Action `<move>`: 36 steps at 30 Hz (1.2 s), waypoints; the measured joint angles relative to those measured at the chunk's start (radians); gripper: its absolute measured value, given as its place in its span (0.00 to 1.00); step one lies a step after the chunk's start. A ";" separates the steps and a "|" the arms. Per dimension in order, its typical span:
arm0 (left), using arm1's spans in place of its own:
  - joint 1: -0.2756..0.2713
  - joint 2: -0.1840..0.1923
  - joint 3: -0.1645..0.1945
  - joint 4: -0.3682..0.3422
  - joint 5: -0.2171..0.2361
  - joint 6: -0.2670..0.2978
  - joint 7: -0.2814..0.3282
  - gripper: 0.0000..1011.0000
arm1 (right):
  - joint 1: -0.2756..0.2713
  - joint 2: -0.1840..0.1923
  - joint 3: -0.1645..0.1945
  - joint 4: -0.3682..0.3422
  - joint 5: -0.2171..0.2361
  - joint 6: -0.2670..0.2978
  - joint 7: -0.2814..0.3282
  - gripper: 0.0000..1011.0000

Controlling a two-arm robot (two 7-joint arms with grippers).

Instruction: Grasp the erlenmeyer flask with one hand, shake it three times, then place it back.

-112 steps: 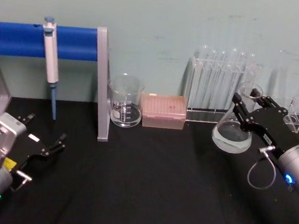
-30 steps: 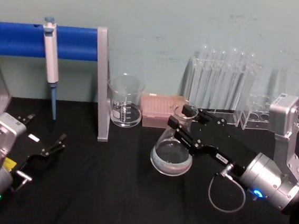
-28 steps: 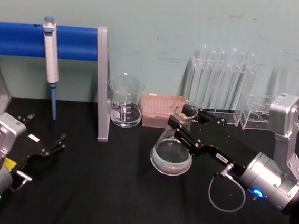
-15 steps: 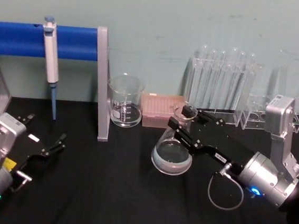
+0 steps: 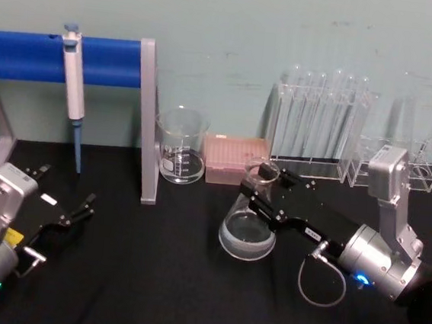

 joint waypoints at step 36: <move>0.000 0.000 0.000 0.000 0.000 0.000 0.000 0.99 | 0.042 -0.036 -0.053 0.114 -0.040 -0.031 0.054 0.46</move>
